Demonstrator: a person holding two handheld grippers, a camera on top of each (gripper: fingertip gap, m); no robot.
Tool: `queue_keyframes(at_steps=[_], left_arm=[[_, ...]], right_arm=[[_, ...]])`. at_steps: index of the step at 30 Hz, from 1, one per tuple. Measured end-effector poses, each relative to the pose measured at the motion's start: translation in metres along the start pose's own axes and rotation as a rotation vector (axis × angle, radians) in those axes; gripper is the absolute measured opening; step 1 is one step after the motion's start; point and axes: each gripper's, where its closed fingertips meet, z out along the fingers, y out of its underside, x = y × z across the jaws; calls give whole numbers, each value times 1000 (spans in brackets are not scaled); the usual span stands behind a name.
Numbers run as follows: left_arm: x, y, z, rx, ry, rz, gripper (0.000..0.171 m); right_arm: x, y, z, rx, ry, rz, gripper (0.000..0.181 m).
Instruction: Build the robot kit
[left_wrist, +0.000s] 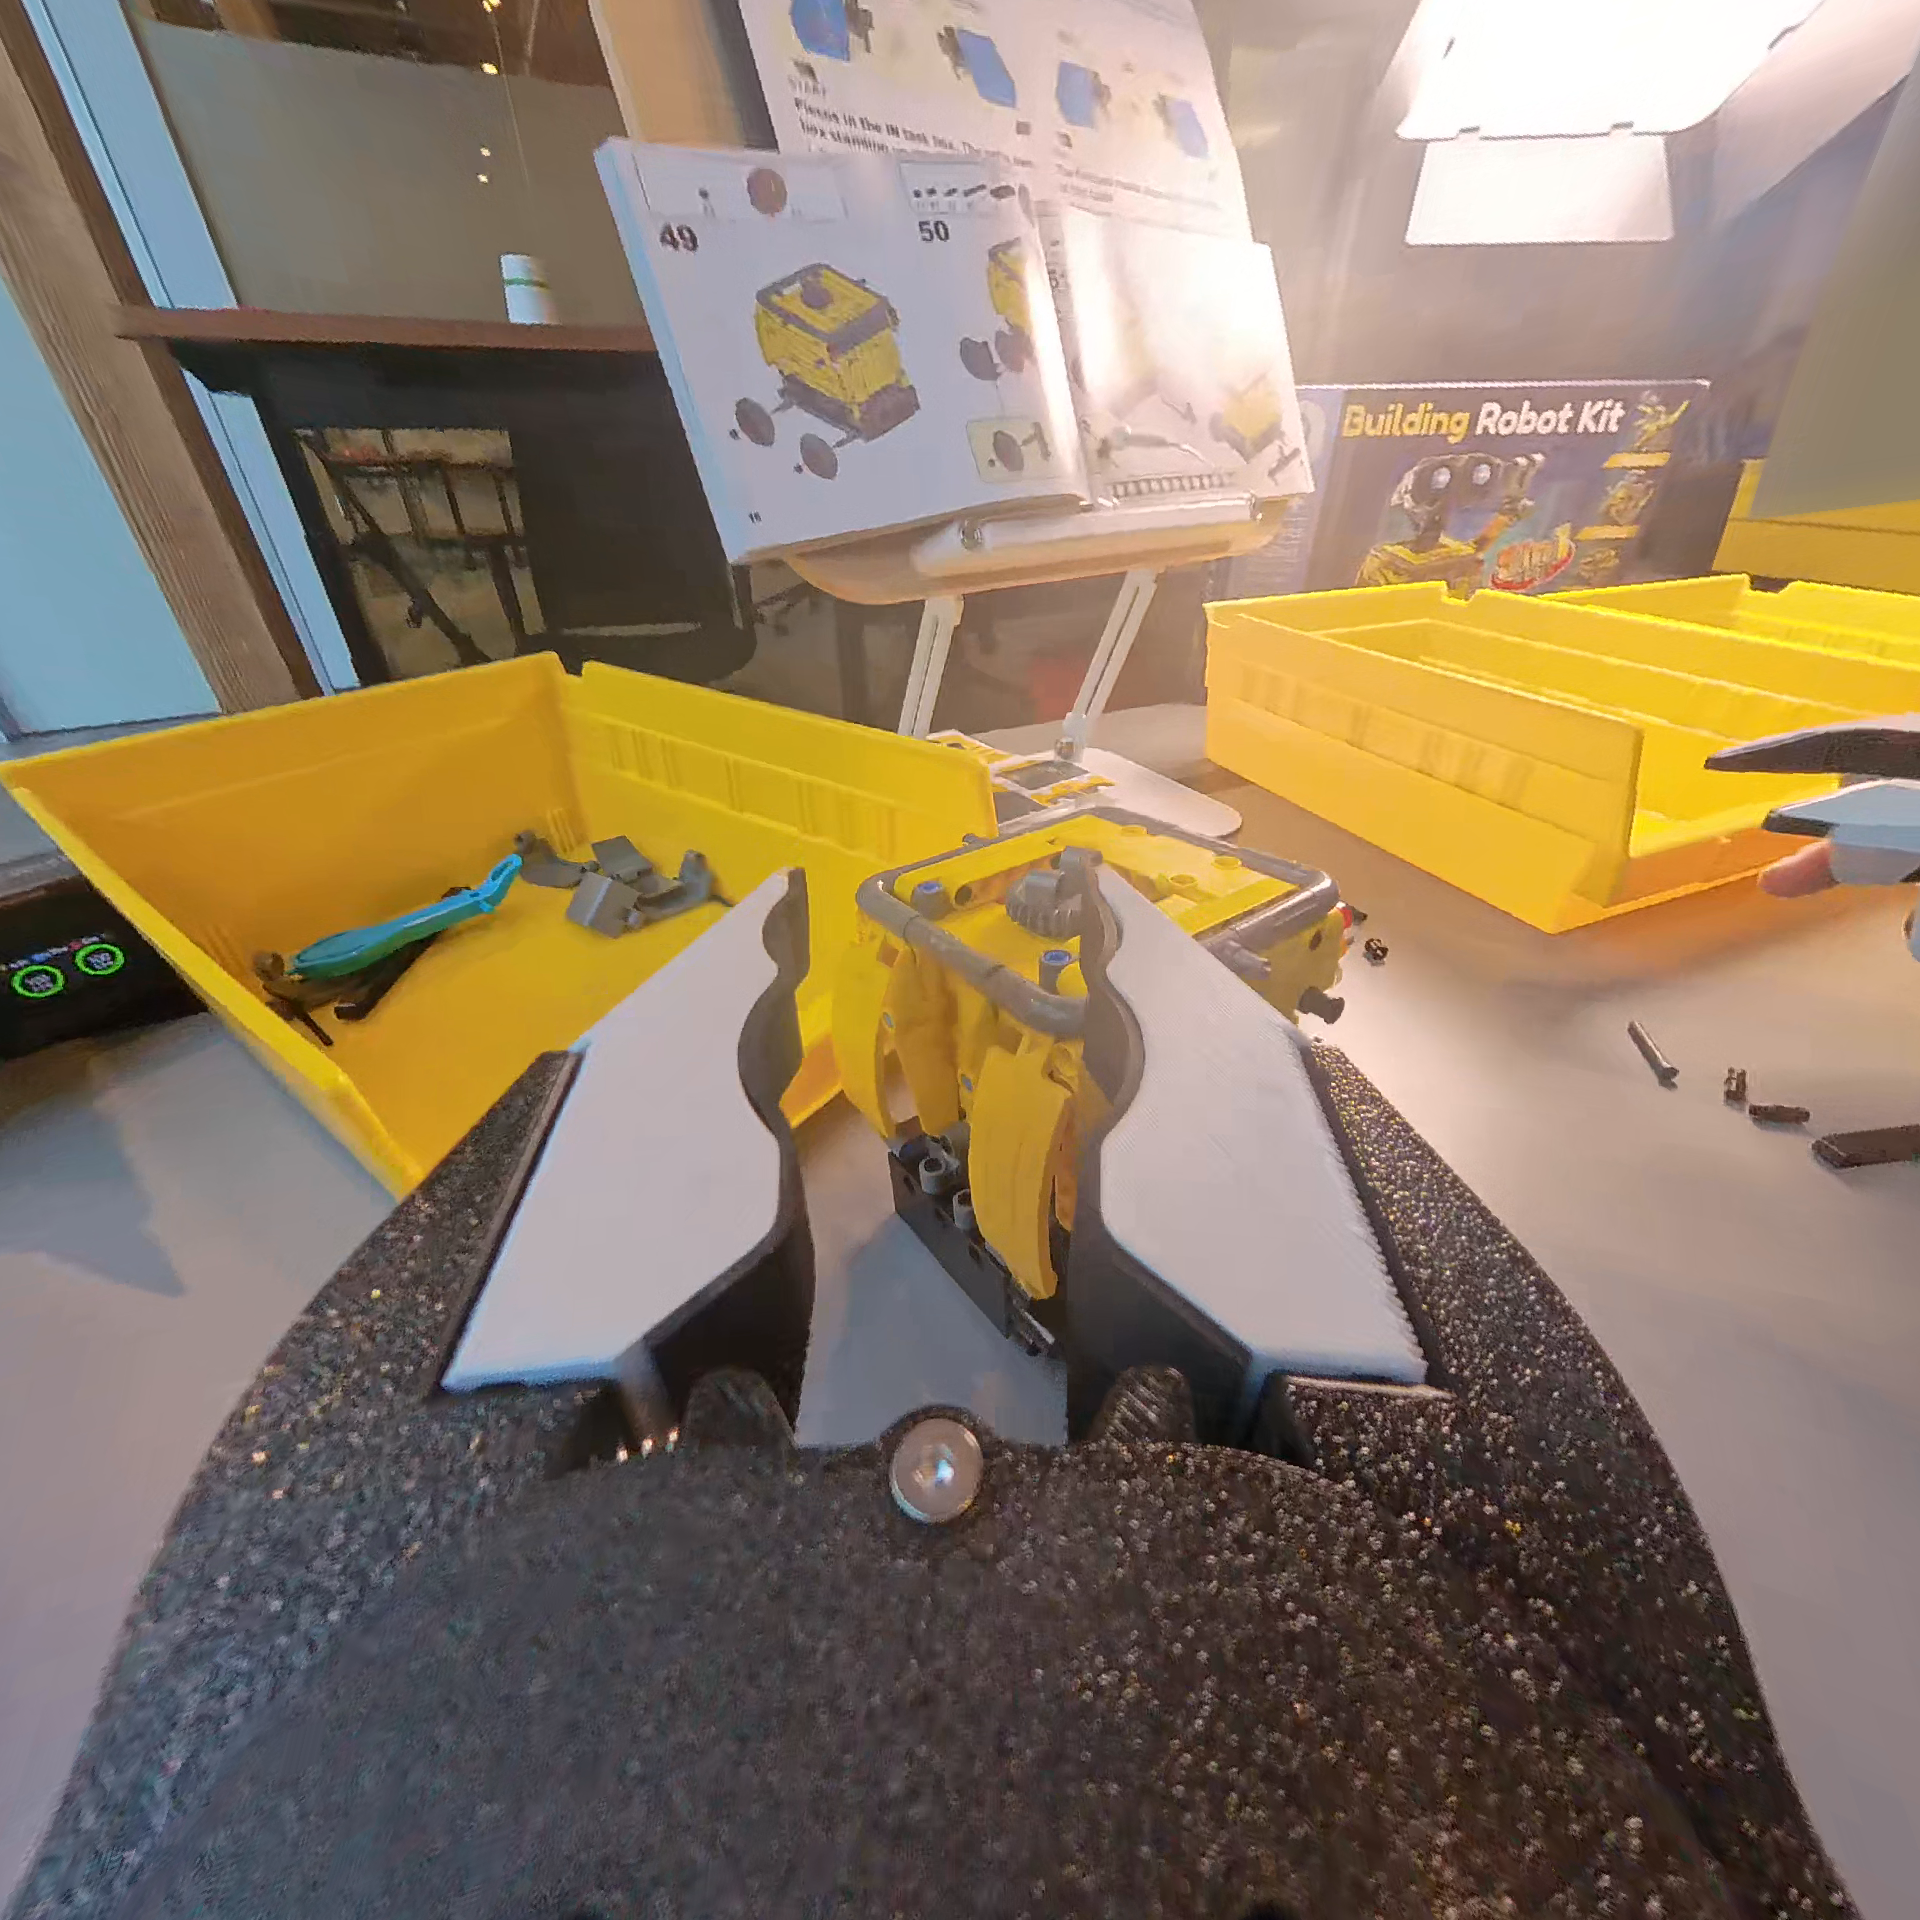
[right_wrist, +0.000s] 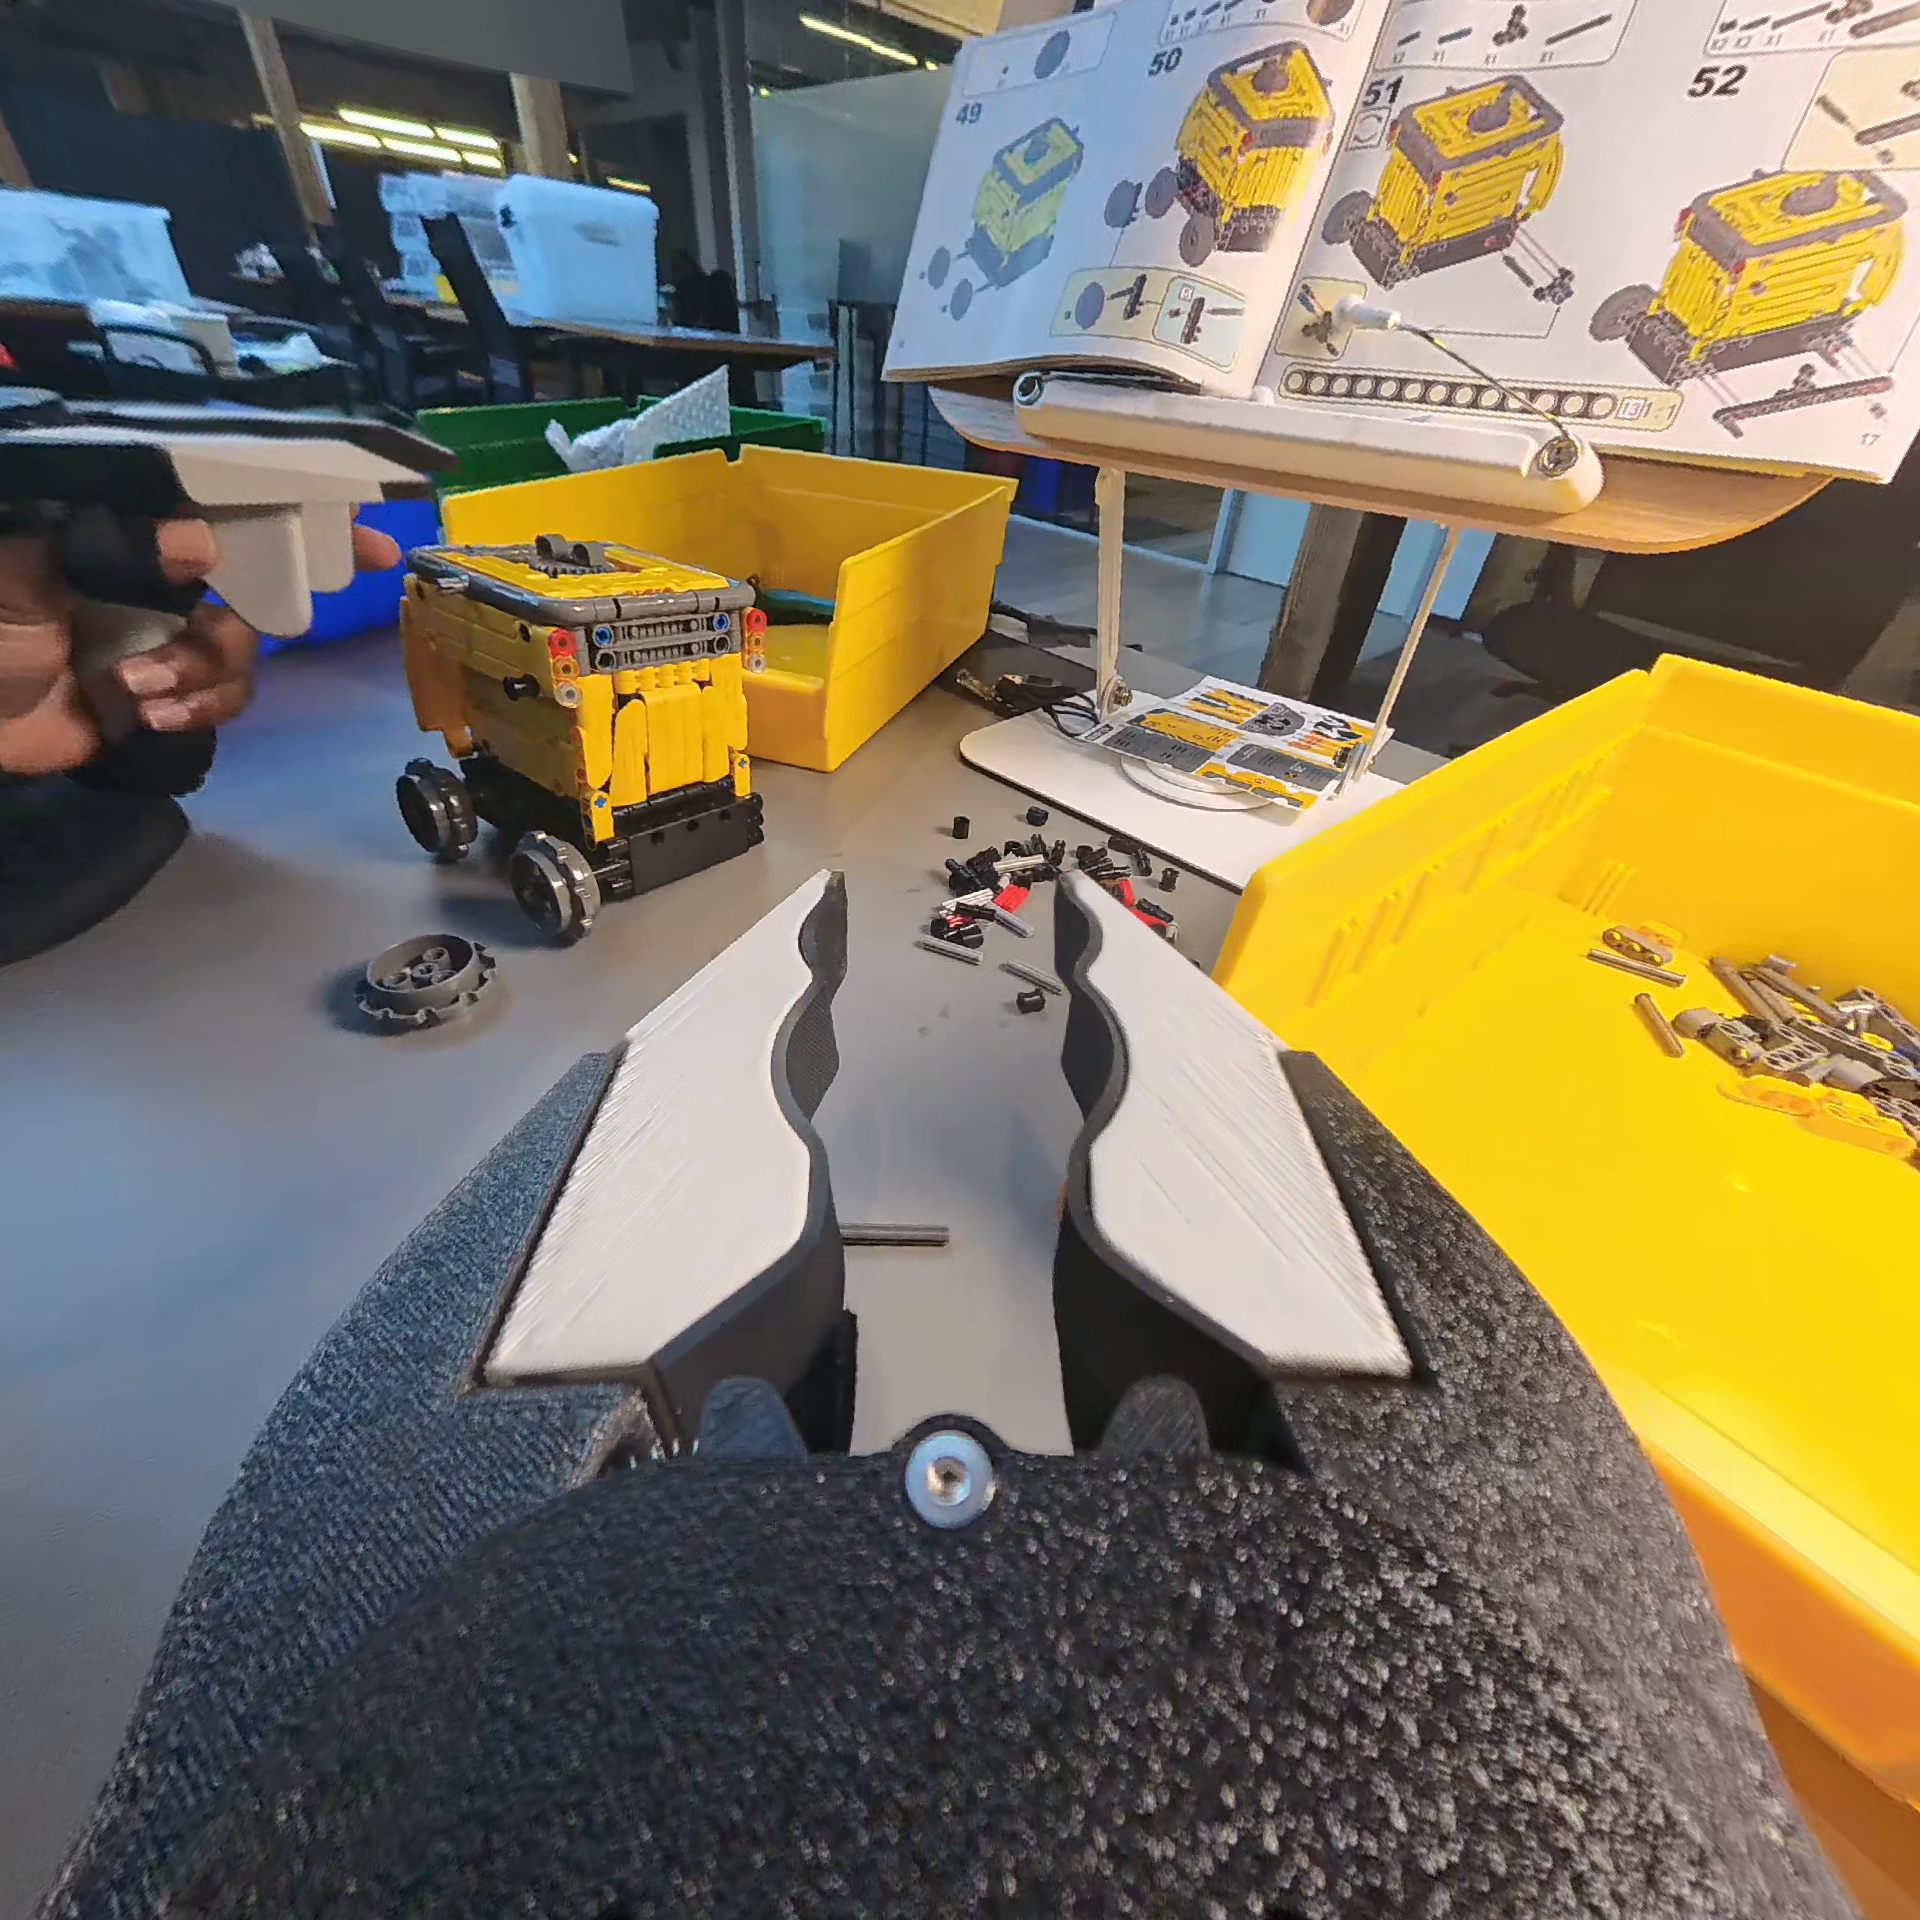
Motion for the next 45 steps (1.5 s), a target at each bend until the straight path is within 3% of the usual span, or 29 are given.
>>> queue_keyframes(at_steps=[12, 21, 31, 34, 39, 45], left_arm=[[25, 20, 9, -113, 153, 16, 61], [37, 20, 9, -127, 229, 5, 32], [35, 19, 9, -136, 221, -25, 30], [23, 18, 8, -131, 177, -56, 0], [19, 16, 3, -119, 167, -42, 7], [18, 7, -6, -75, 169, 7, 40]], right_arm=[[1, 0, 0, 7, -9, 25, 41], [-5, 2, 2, -9, -18, -19, 41], [-19, 4, 3, -32, -26, -129, 40], [-22, 6, 4, -39, -28, -155, 40], [-25, 7, 4, -46, -28, -181, 40], [-18, 7, 1, -69, -5, -205, 40]])
